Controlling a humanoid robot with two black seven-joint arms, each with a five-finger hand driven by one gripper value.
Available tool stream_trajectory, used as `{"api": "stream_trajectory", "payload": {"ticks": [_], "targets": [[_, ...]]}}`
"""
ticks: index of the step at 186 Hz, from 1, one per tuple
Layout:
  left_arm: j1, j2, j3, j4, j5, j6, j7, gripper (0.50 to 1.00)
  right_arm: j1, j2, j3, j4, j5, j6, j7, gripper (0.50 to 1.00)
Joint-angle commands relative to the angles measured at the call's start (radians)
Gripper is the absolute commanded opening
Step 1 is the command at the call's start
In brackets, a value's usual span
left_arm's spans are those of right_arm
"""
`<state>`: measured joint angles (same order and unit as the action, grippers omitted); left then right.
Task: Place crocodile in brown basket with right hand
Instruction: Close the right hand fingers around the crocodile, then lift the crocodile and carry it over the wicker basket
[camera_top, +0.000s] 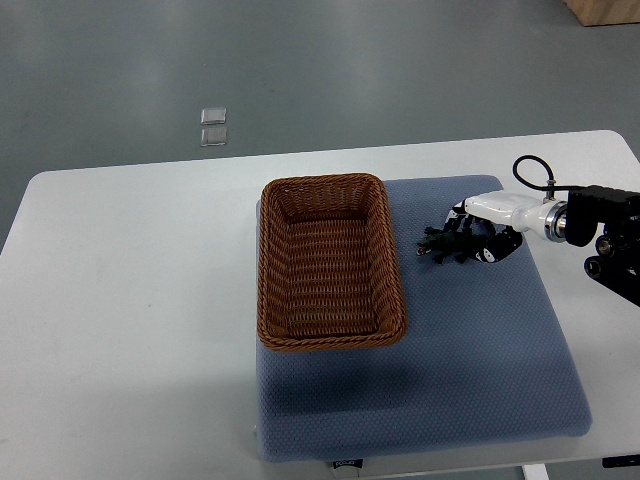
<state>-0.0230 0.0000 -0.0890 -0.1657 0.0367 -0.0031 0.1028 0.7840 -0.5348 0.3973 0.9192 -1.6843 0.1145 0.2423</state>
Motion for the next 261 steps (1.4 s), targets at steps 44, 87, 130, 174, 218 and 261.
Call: {"api": "stream_trajectory", "payload": {"ticks": [44,87,130,174,218,261], "targets": [[0.000,0.000,0.000,0.000,0.000,0.000,0.000,1.000,0.000,0.001,-0.001,-0.002,-0.002,-0.004,0.000,0.500],[0.000,0.000,0.000,0.000,0.000,0.000,0.000,1.000,0.000,-0.011,-0.001,-0.002,-0.002,-0.030,0.003,0.500],[0.000,0.000,0.000,0.000,0.000,0.000,0.000,1.000,0.004,-0.016,0.002,0.000,0.000,-0.070,0.011,0.500],[0.000,0.000,0.000,0.000,0.000,0.000,0.000,1.000,0.046,-0.017,0.003,0.010,0.006,-0.105,0.025,0.500],[0.000,0.000,0.000,0.000,0.000,0.000,0.000,1.000,0.121,-0.008,0.003,0.084,0.008,-0.122,0.046,0.500],[0.000,0.000,0.000,0.000,0.000,0.000,0.000,1.000,0.181,0.003,0.002,0.193,0.008,-0.134,0.061,0.500]]}}
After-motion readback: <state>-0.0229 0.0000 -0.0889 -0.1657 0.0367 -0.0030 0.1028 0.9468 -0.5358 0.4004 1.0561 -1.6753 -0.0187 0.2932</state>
